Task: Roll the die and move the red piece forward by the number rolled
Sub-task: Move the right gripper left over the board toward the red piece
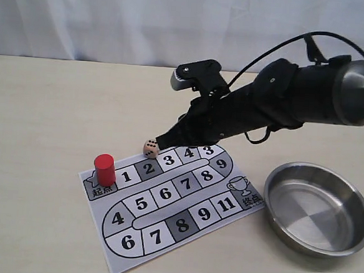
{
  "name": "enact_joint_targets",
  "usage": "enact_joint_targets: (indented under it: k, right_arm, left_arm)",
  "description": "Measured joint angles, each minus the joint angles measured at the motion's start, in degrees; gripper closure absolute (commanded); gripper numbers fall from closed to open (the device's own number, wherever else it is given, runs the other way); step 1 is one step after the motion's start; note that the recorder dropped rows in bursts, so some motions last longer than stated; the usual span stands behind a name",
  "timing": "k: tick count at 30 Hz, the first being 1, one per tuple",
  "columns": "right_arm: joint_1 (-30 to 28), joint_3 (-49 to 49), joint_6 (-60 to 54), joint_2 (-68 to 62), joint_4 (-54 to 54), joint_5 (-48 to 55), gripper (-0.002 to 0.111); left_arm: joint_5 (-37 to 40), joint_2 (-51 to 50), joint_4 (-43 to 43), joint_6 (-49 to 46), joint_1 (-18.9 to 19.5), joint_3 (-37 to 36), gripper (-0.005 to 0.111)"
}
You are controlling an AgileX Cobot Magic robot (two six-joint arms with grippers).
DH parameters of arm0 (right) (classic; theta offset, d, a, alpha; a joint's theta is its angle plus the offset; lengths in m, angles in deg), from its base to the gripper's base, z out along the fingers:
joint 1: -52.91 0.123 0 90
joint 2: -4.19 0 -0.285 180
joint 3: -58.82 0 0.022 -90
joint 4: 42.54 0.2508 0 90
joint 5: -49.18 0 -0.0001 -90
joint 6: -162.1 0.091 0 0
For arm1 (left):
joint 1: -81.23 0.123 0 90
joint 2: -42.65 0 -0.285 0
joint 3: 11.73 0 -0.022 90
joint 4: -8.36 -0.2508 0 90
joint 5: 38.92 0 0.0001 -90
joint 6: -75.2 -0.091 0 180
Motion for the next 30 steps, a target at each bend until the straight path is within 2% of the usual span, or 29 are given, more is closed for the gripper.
enact_joint_targets:
  k: [6, 11, 14, 30]
  right_arm:
    - [1.5, -1.5, 4.1, -5.1, -2.2, 1.7, 0.104]
    - [1.5, -11.1, 23.0, -9.1, -18.8, 12.1, 0.104]
    - [1.5, -14.5, 29.8, -11.1, -25.6, 16.1, 0.104]
    - [1.5, -16.6, 32.6, -14.0, -27.8, 12.4, 0.104]
  left_arm:
    - [0.0, 0.0, 0.0, 0.0, 0.0, 0.0, 0.107]
    - [0.0, 0.0, 0.0, 0.0, 0.0, 0.0, 0.107]
    - [0.0, 0.0, 0.0, 0.0, 0.0, 0.0, 0.107]
    - [0.1, 0.0, 0.0, 0.0, 0.0, 0.0, 0.107]
